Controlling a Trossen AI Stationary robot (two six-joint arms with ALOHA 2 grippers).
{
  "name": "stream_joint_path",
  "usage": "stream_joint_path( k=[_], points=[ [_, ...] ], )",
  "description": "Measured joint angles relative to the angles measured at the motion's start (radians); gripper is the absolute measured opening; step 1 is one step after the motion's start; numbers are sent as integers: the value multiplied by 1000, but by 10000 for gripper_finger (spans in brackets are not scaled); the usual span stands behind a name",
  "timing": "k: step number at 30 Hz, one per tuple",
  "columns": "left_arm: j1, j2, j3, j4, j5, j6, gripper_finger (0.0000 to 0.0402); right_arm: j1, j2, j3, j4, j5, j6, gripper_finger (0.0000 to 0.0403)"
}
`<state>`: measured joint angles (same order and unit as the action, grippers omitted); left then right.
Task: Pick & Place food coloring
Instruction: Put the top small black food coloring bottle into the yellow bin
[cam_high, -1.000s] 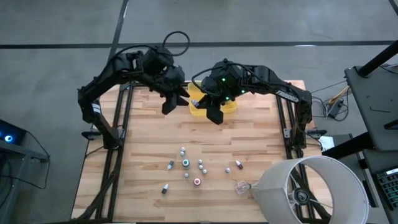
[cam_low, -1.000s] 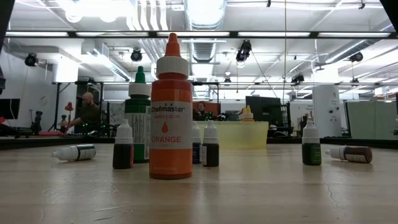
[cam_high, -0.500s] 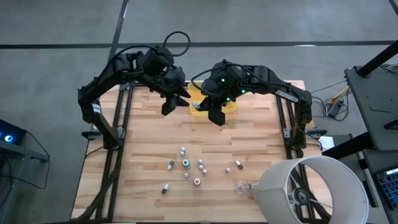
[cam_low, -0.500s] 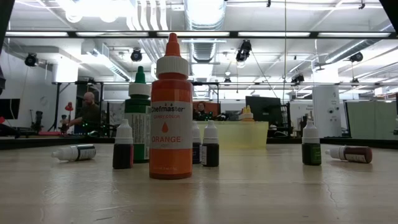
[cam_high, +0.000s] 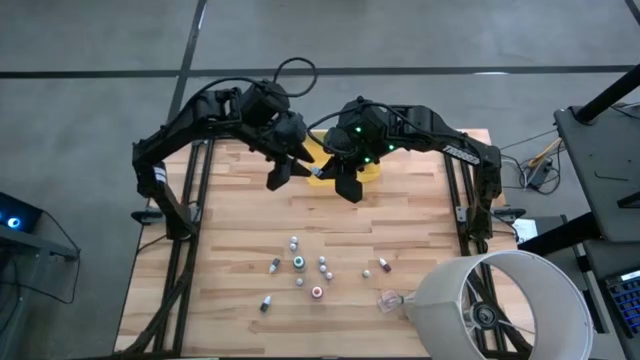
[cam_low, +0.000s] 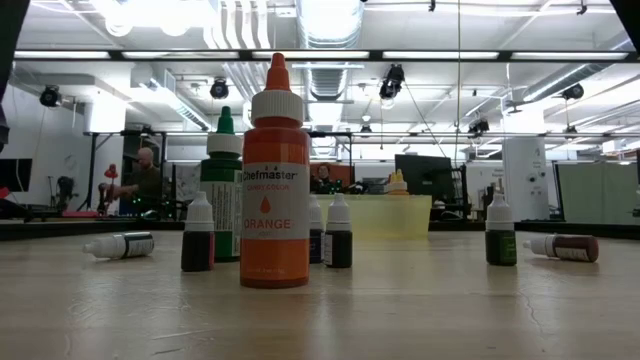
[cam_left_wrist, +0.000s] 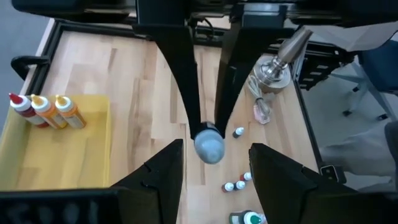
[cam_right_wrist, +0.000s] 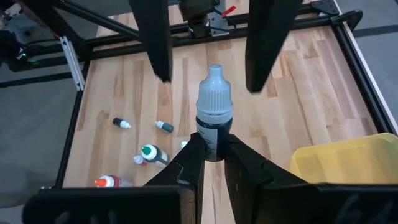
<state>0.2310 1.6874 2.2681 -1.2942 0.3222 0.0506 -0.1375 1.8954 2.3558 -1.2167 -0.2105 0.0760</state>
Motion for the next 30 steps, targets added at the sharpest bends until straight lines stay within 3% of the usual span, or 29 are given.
stream_joint_path(
  k=[30],
  points=[
    [-7, 22, 0, 0, -32, -7, 155, 0, 0, 0, -4, 0, 17, 38]
  ],
)
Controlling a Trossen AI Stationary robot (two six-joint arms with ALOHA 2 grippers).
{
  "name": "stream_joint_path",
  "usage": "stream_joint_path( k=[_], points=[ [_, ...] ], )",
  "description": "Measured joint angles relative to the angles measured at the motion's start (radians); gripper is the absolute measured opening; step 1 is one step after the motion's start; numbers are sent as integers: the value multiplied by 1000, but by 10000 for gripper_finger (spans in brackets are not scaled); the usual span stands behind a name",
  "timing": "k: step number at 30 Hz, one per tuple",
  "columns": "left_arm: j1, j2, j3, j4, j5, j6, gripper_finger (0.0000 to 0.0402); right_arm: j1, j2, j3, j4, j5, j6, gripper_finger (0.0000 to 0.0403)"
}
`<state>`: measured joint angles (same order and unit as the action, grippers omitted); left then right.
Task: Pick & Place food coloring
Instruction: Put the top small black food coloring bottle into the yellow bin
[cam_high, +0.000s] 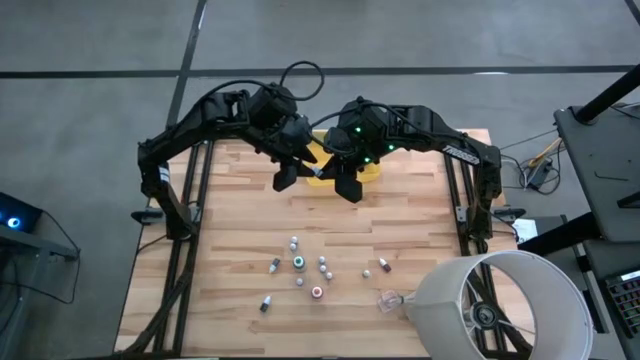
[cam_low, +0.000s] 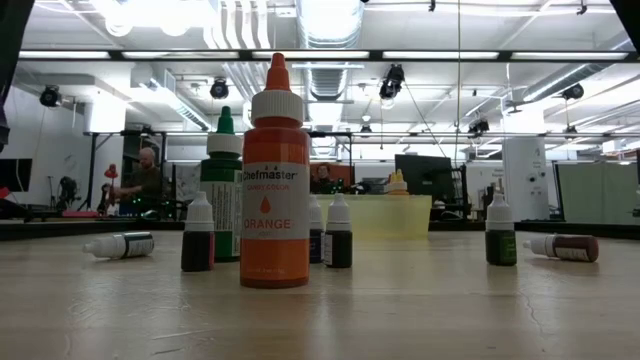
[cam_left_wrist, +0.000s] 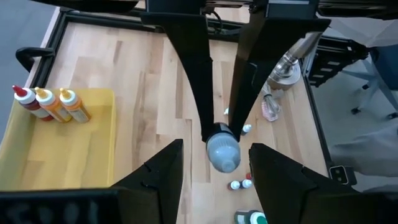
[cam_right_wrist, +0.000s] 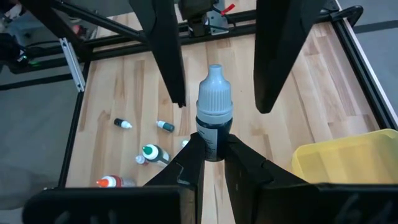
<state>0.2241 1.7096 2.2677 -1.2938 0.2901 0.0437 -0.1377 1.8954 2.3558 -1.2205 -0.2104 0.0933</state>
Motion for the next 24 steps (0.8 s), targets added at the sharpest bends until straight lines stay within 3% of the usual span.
stream_joint_path(
  k=[12, 24],
  points=[
    [-6, 0, 0, 2, 0, 6, 150, -1, 0, 0, 0, 0, 0, 38],
    [-6, 0, 0, 10, 0, -3, 72, -1, 0, 0, 0, 0, 0, 38]
  ],
)
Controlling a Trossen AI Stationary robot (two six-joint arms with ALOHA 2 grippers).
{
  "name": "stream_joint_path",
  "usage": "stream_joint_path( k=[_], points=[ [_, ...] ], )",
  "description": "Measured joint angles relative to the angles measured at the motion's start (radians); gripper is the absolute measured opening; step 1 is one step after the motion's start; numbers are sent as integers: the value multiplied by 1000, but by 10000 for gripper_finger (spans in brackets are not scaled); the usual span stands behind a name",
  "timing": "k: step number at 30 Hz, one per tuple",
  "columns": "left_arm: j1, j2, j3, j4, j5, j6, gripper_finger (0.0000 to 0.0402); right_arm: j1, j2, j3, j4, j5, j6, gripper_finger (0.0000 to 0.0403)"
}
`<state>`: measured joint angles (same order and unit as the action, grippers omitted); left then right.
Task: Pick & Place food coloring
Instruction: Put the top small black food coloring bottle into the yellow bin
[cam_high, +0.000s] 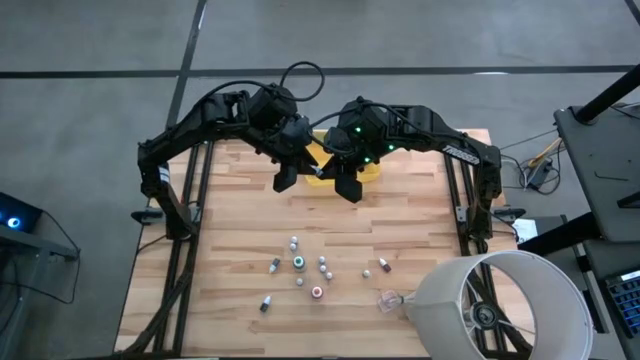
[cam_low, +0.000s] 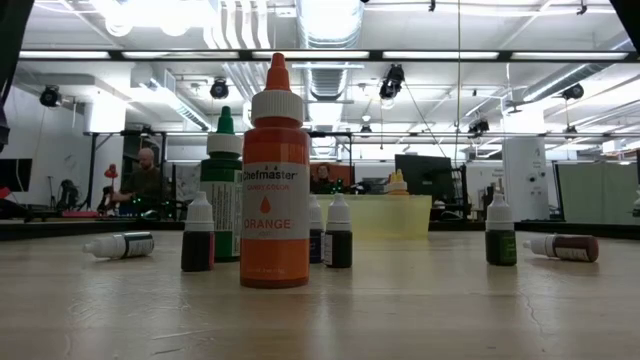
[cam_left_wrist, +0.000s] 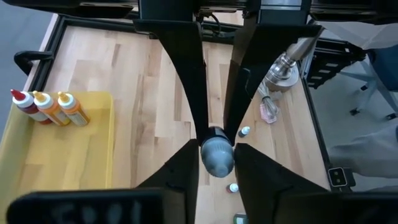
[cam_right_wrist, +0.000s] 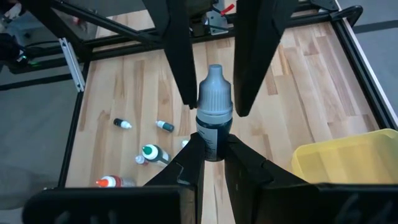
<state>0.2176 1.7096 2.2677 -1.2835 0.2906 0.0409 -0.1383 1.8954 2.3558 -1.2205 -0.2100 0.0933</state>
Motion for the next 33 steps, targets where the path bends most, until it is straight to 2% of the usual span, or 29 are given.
stream_joint_path(
  k=[10, 20, 33],
  points=[
    [0, 9, 0, -1, 1, -10, 35, 0, 1, 0, -7, 1, 1, 38],
    [1, 8, 0, -4, 3, -9, 31, 0, 1, 0, -4, 0, 5, 44],
    [4, 8, 0, -19, -5, 3, 31, 1, -8, 0, 3, 2, 31, 162]
  ],
)
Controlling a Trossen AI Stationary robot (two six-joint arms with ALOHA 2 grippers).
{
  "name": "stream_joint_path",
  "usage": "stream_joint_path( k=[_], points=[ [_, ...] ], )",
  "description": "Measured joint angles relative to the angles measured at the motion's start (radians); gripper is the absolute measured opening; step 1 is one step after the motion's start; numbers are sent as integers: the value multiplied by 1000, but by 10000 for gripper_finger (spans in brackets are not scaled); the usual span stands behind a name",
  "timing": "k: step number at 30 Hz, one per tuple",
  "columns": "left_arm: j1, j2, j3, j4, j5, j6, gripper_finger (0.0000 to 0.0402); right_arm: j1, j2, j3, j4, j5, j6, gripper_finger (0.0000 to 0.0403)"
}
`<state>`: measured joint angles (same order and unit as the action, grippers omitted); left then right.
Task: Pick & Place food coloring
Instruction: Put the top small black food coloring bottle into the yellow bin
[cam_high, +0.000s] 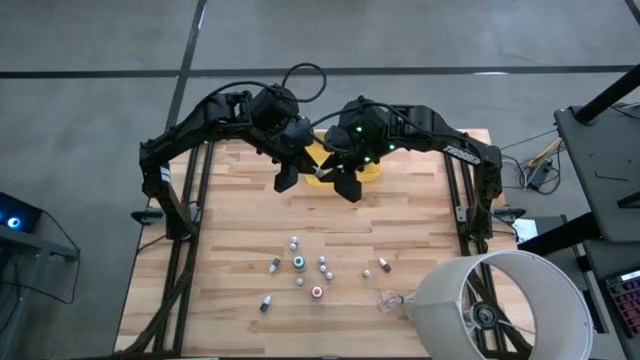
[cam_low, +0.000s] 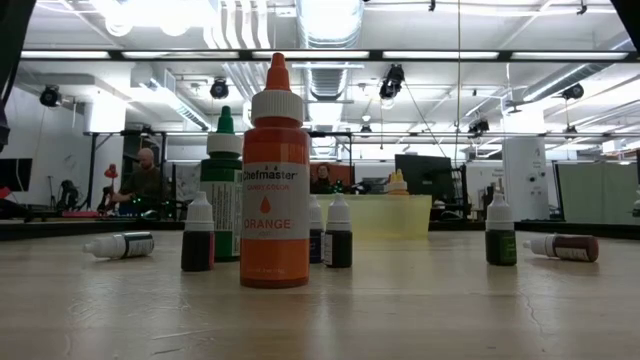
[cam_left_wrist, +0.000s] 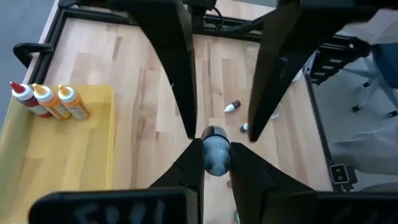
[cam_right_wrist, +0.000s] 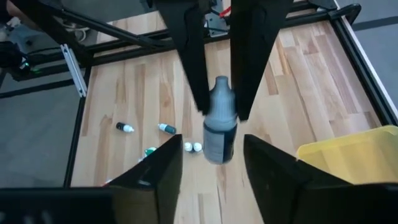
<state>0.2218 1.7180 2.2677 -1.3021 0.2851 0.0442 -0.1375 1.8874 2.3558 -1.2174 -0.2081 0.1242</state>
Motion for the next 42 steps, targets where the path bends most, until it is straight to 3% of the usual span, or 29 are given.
stream_joint_path(
  k=[4, 16, 34, 42],
  points=[
    [11, 0, 0, -32, -41, 16, 32, -1, -36, 0, -31, 11, 0, 179],
    [158, 5, -1, -15, -54, 49, 33, -3, -235, 0, -72, 291, 93, 177],
    [316, 234, -4, 62, -52, 78, 34, -3, -315, 0, -196, 317, 112, 132],
    [333, 376, -4, 62, -128, 95, 34, -3, -299, -2, -226, 317, 113, 116]
  ],
)
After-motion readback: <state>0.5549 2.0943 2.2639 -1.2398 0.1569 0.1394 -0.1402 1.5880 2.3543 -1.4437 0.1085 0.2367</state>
